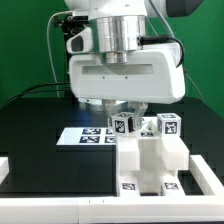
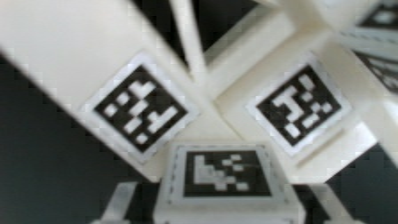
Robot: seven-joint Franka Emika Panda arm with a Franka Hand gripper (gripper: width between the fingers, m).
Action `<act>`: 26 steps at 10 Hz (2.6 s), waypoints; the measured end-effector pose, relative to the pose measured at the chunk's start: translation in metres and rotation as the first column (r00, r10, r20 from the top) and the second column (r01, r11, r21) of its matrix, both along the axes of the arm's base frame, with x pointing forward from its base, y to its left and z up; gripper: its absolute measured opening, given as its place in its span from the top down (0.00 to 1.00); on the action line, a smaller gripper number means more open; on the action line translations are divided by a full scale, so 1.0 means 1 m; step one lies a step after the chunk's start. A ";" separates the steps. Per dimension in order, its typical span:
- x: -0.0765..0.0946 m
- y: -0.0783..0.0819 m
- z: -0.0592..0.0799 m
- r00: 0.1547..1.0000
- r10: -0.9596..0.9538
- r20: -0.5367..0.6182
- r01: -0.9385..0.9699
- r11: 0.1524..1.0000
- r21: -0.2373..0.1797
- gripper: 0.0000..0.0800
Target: Assemble chair
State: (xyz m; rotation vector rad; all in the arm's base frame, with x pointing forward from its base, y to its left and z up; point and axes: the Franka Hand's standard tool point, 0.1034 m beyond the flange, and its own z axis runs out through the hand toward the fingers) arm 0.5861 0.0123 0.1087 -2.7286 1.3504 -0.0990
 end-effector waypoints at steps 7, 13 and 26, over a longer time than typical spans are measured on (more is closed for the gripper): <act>0.000 0.005 0.000 0.867 -0.493 -0.069 0.497 0.865 0.062 0.43; -0.004 0.003 -0.001 0.964 0.265 0.024 -0.265 0.964 0.002 0.19; -0.003 0.016 -0.001 0.903 -0.418 -0.098 0.425 0.904 0.056 0.67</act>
Offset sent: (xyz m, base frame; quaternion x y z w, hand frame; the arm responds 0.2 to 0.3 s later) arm 0.0074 0.0040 0.0011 0.0277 -0.0161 0.2852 0.9579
